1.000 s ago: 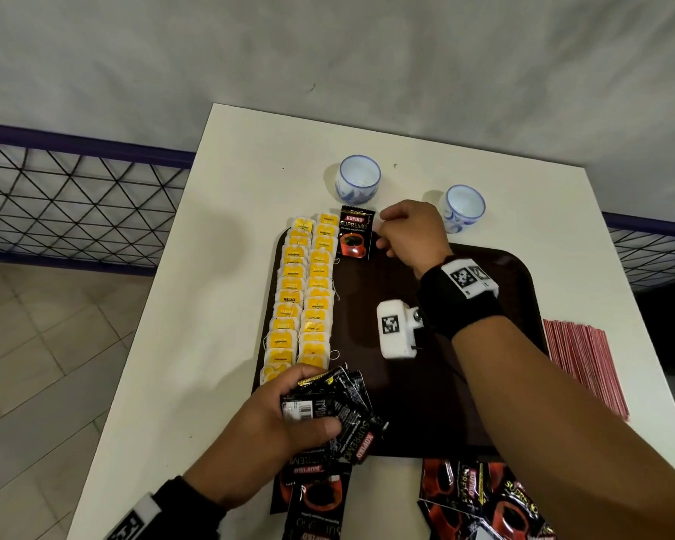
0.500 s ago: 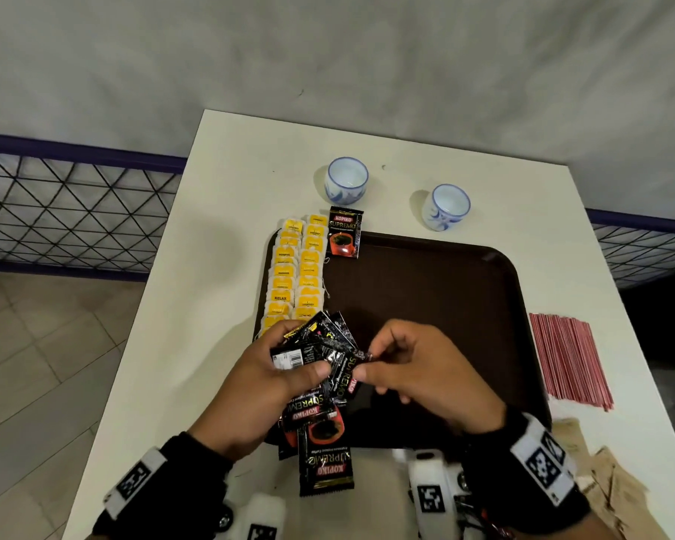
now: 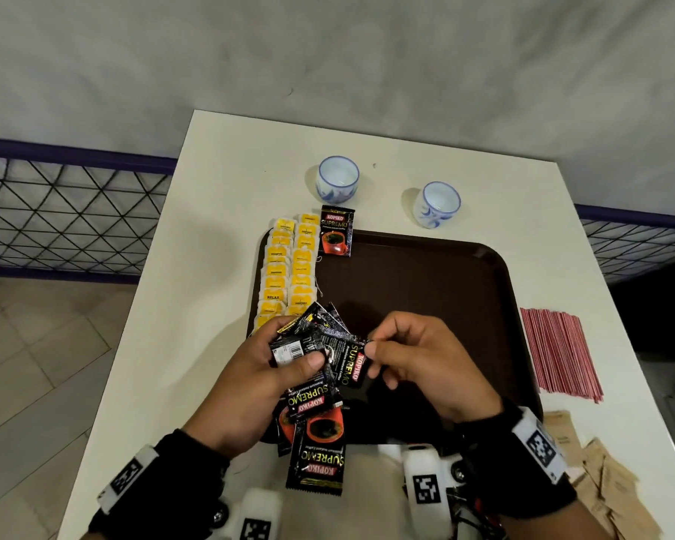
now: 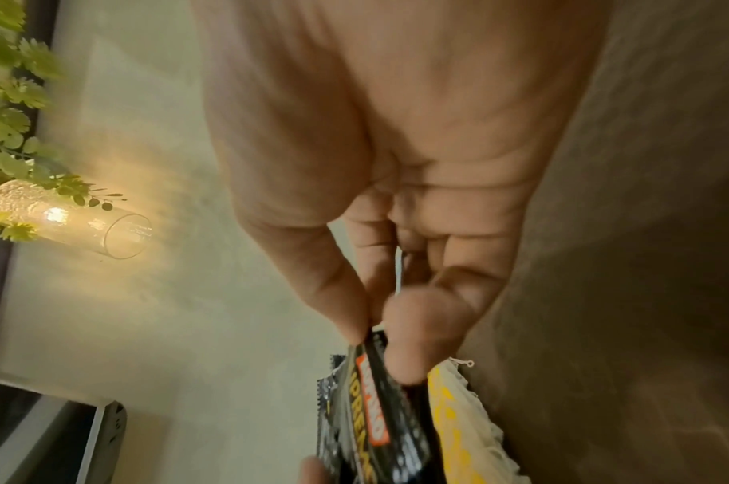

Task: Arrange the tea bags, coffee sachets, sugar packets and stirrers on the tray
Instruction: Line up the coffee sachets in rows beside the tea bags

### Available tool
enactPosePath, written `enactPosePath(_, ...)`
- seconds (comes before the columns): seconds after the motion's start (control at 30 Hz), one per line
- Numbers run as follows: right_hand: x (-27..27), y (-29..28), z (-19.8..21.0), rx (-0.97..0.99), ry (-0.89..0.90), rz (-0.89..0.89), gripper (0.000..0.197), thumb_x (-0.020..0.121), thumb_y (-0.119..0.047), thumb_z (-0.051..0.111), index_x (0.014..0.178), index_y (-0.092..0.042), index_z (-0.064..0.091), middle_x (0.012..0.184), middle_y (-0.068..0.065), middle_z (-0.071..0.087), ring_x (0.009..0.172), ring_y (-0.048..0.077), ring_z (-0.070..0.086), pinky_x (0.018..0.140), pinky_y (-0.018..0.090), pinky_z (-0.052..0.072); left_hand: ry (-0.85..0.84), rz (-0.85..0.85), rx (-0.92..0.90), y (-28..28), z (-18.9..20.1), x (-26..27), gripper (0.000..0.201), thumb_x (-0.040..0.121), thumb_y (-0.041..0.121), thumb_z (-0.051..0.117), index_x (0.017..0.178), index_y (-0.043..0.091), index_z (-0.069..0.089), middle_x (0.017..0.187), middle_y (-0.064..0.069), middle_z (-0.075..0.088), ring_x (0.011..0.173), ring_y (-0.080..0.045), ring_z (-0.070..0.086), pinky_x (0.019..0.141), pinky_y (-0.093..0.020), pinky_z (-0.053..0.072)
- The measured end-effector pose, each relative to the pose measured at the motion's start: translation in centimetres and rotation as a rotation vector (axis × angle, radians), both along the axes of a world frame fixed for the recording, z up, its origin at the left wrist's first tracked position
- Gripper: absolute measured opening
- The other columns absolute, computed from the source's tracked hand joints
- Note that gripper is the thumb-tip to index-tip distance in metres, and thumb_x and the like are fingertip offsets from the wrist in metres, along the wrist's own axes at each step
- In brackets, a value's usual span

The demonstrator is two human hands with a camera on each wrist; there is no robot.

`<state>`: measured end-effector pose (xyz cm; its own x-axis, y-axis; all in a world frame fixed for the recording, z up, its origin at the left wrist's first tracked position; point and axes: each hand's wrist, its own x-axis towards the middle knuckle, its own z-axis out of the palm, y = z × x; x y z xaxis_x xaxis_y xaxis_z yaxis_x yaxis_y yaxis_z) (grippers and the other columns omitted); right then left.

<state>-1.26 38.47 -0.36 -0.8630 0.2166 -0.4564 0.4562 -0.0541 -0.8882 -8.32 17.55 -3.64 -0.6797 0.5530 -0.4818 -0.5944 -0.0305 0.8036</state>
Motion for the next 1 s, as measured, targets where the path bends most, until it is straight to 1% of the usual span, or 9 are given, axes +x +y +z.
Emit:
enactPosePath(0.17, -0.2, 0.1, 0.1, -0.078, 0.006, 0.011, 0.007, 0.087, 0.011, 0.065, 0.086, 0.012, 0.058, 0.073, 0.021, 0.062, 0.067, 0.026, 0.068, 0.061, 0.029, 0.059, -0.061, 0.076, 0.027, 0.0, 0.0, 0.1, 0.045, 0.083, 0.01, 0.067, 0.127, 0.015, 0.061, 0.12, -0.017, 0.073, 0.11, -0.039, 0.07, 0.098, -0.055, 0.053)
enactPosePath(0.3, -0.2, -0.4, 0.3, -0.099, 0.015, -0.046, 0.01, 0.088, 0.014, 0.062, 0.081, 0.008, 0.057, 0.082, 0.017, 0.06, 0.07, 0.025, 0.069, 0.063, 0.031, 0.06, -0.101, 0.158, 0.064, 0.4, 0.1, 0.3, 0.042, 0.087, 0.012, 0.063, 0.129, 0.015, 0.062, 0.123, -0.016, 0.072, 0.112, -0.037, 0.07, 0.099, -0.053, 0.052)
enactPosePath(0.4, -0.1, -0.2, 0.6, -0.127, 0.018, -0.111, 0.024, 0.088, 0.017, 0.056, 0.072, 0.0, 0.054, 0.091, 0.015, 0.058, 0.069, 0.019, 0.065, 0.059, 0.03, 0.059, -0.159, 0.216, 0.093, 0.5, 0.3, 0.1, 0.042, 0.089, 0.01, 0.06, 0.13, 0.014, 0.062, 0.123, -0.016, 0.072, 0.11, -0.036, 0.07, 0.096, -0.054, 0.055)
enactPosePath(0.5, 0.0, 0.5, 0.8, -0.127, 0.036, -0.193, 0.031, 0.089, 0.014, 0.052, 0.068, -0.009, 0.049, 0.092, 0.013, 0.058, 0.068, 0.018, 0.061, 0.048, 0.025, 0.053, -0.162, 0.24, 0.085, 0.2, 0.2, -0.1, 0.041, 0.089, 0.009, 0.06, 0.13, 0.014, 0.063, 0.12, -0.015, 0.073, 0.104, -0.033, 0.073, 0.081, -0.046, 0.062)
enactPosePath(0.57, 0.1, 0.7, 1.0, -0.079, 0.049, -0.193, 0.027, 0.086, 0.003, 0.058, 0.066, -0.015, 0.051, 0.089, 0.011, 0.058, 0.069, 0.022, 0.061, 0.047, 0.027, 0.053, -0.164, 0.231, 0.073, 0.1, 0.1, -0.1, 0.04, 0.089, 0.008, 0.061, 0.129, 0.014, 0.063, 0.121, -0.016, 0.073, 0.108, -0.036, 0.071, 0.088, -0.049, 0.059)
enactPosePath(0.7, 0.4, 0.8, 1.2, 0.013, 0.087, -0.17, 0.025, 0.092, 0.014, 0.052, 0.079, -0.008, 0.056, 0.084, 0.019, 0.057, 0.063, 0.035, 0.067, 0.045, 0.028, 0.053, -0.173, 0.212, 0.056, 0.3, 0.1, 0.1, 0.046, 0.083, 0.01, 0.065, 0.129, 0.015, 0.063, 0.122, -0.015, 0.073, 0.111, -0.038, 0.07, 0.095, -0.053, 0.055)
enactPosePath(0.77, 0.6, 1.2, 1.6, 0.004, 0.106, -0.184, 0.029, 0.094, 0.015, 0.048, 0.082, -0.006, 0.065, 0.088, 0.021, 0.064, 0.072, 0.041, 0.07, 0.052, 0.032, 0.058, -0.162, 0.21, 0.049, 0.3, 0.1, 0.1, 0.048, 0.082, 0.011, 0.066, 0.129, 0.016, 0.063, 0.121, -0.013, 0.073, 0.11, -0.038, 0.071, 0.094, -0.053, 0.055)
enactPosePath(0.9, 1.0, 2.9, 2.3, -0.09, 0.112, -0.171, 0.036, 0.09, 0.023, 0.044, 0.098, -0.001, 0.07, 0.099, 0.02, 0.074, 0.087, 0.038, 0.074, 0.074, 0.037, 0.063, -0.159, 0.218, 0.047, -0.2, 0.0, -0.1, 0.046, 0.08, 0.013, 0.066, 0.126, 0.016, 0.065, 0.119, -0.013, 0.074, 0.106, -0.035, 0.072, 0.086, -0.047, 0.057)
enactPosePath(1.0, 0.6, 3.9, 2.3, -0.035, 0.105, -0.201, 0.027, 0.089, 0.019, 0.053, 0.102, 0.002, 0.068, 0.09, 0.018, 0.075, 0.081, 0.034, 0.075, 0.068, 0.03, 0.062, -0.159, 0.216, 0.057, -0.8, -0.1, -0.3, 0.042, 0.081, 0.013, 0.066, 0.123, 0.014, 0.065, 0.118, -0.016, 0.074, 0.1, -0.034, 0.073, 0.079, -0.044, 0.059)
